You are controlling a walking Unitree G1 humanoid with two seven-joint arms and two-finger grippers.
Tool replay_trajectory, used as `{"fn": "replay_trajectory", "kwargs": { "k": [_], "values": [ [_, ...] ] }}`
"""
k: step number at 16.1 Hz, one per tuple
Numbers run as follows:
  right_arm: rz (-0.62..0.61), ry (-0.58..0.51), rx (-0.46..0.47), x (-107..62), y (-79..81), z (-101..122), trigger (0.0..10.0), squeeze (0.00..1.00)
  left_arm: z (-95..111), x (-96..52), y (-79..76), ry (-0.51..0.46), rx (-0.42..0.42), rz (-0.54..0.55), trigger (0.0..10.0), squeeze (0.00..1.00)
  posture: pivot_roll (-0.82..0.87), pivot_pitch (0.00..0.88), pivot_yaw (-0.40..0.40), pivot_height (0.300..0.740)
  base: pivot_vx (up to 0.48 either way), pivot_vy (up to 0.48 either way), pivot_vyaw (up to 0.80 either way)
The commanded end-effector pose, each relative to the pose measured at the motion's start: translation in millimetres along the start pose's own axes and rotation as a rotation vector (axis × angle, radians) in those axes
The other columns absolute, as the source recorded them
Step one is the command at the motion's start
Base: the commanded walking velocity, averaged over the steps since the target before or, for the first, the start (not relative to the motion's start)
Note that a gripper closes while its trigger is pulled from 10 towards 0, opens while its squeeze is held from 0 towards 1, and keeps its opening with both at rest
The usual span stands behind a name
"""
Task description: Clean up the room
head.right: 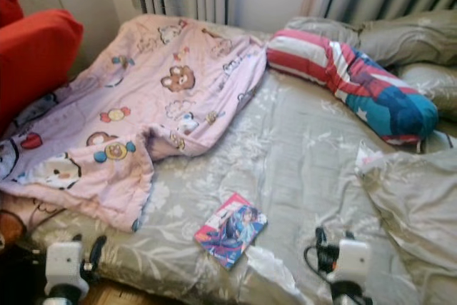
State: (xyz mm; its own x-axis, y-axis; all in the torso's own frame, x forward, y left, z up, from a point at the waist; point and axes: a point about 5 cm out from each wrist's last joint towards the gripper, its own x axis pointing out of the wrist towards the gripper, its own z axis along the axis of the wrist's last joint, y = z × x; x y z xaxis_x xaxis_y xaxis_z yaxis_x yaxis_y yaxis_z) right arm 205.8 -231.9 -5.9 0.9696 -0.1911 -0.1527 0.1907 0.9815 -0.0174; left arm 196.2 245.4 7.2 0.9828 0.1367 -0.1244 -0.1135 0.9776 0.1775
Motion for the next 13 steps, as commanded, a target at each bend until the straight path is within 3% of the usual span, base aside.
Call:
{"fn": "replay_trajectory", "kwargs": {
  "k": [1, 7, 10, 13],
  "values": [
    [-0.005, 0.002, 0.012, 0.4, 1.1, 1.0, 10.0, 0.00, -0.4, -0.6, -0.2, 0.014, -0.010, 0.003, 10.0, 0.00, 0.13, 0.133, -0.080, 0.740, 0.000, 0.000, 0.00],
    [0.054, 0.060, -0.006, 9.9, 16.8, -3.7, 10.0, 0.00, 1.7, 3.2, -7.3, 0.008, -0.017, -0.031, 10.0, 0.00, 0.13, 0.165, -0.077, 0.740, 0.000, 0.000, 0.00],
    [0.061, 0.074, -0.004, 11.8, 18.8, -2.7, 10.0, 0.00, 2.5, 3.3, -8.5, 0.010, -0.022, -0.026, 10.0, 0.00, 0.13, 0.170, -0.085, 0.726, 0.000, 0.000, 0.00],
    [0.091, 0.119, -0.016, 8.7, 23.8, -9.7, 10.0, 0.00, 9.7, 13.2, -7.9, 0.002, -0.022, -0.022, 10.0, 0.00, 0.14, 0.173, -0.093, 0.696, 0.000, 0.000, 0.00]
  ]
}}
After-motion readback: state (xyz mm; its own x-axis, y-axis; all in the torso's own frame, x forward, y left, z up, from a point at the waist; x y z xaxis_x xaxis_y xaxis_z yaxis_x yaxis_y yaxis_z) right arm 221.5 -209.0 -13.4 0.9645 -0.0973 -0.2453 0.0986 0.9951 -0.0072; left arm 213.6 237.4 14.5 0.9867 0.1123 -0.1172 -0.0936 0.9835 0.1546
